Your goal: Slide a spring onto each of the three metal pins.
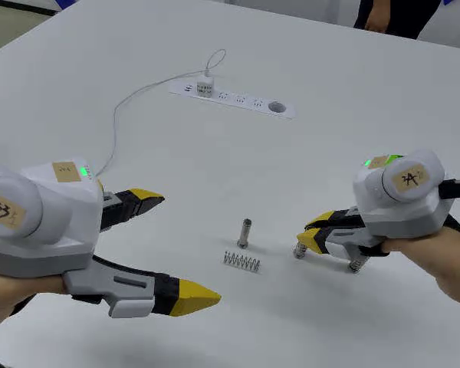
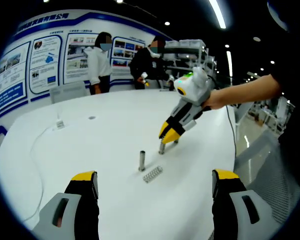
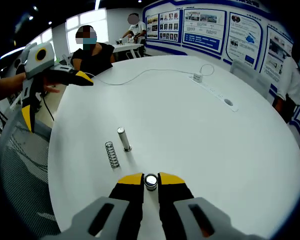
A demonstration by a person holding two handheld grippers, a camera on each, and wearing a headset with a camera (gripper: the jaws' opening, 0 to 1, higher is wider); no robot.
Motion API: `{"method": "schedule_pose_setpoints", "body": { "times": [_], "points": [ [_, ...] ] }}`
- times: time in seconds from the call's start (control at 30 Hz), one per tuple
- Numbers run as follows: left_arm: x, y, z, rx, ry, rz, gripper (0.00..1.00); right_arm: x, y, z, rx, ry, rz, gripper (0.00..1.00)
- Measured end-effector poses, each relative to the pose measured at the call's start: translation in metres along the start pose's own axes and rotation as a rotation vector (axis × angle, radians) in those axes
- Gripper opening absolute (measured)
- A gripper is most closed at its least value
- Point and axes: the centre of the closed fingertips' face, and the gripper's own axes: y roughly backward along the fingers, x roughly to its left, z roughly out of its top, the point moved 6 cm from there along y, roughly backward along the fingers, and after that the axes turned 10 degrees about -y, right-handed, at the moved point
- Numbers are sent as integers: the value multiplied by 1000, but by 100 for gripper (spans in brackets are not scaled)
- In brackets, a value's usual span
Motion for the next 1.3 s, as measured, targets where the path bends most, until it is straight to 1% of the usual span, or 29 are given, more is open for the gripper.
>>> {"method": "schedule_pose_setpoints", "body": {
  "times": [0.23,0.6,0.8,0.9,1.0,1.1,1.23,1.3],
  "points": [
    [0,0,-1,-1,4,0,96,3,-4,-2,16,1,11,11],
    [2,2,-1,-2,6,10,96,3,-7,-4,33,40,5,11],
    [0,3,-1,-1,6,8,96,4,-5,-4,43,55,5,12],
    [-3,4,0,-5,7,4,97,6,-3,-5,52,75,8,15],
    [-4,4,-1,-2,2,-2,97,6,2,-1,33,76,-3,16],
    [-4,3,1,0,-4,-2,97,5,10,7,-13,54,-18,16],
    [-2,3,3,-8,-9,-3,97,8,19,16,-56,42,-14,17],
    [-2,2,4,-8,-15,-4,97,13,22,20,-75,52,-2,17]
  ]
}}
